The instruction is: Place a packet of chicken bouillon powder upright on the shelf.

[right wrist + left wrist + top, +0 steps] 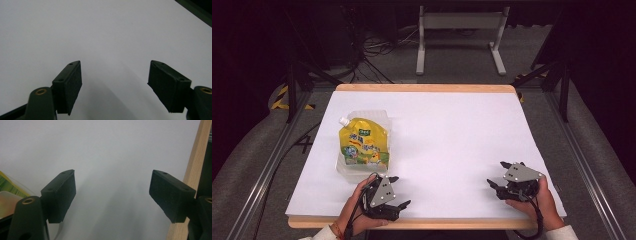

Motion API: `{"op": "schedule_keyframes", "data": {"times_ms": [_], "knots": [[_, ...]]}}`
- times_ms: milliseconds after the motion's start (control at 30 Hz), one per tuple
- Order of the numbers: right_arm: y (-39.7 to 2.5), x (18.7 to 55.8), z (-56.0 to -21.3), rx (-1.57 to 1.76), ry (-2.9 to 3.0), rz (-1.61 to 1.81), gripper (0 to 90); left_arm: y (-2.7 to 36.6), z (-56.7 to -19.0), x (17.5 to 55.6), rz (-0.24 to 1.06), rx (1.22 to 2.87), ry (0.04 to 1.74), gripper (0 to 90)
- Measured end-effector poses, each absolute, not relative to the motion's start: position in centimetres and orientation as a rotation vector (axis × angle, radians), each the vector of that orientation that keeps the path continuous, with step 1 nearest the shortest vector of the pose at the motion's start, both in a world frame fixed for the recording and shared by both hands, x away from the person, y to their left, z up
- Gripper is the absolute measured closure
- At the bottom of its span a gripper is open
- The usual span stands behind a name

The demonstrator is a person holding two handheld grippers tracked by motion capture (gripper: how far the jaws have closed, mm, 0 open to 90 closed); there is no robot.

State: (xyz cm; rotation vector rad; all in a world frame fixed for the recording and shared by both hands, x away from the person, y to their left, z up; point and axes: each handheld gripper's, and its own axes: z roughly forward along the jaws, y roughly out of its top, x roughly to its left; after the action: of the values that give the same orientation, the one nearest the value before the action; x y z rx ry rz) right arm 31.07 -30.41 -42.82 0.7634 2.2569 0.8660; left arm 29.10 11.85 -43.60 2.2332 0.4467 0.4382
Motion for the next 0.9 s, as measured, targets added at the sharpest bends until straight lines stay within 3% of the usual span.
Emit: {"op": "schedule_keyframes", "data": {"times_ms": [900], "knots": [[-36.1, 27.0, -44.5, 1.049, 2.120, 0.913, 19.1, 12.1, -44.0, 29.6, 0.418, 2.246, 0.382, 21.8]]}}
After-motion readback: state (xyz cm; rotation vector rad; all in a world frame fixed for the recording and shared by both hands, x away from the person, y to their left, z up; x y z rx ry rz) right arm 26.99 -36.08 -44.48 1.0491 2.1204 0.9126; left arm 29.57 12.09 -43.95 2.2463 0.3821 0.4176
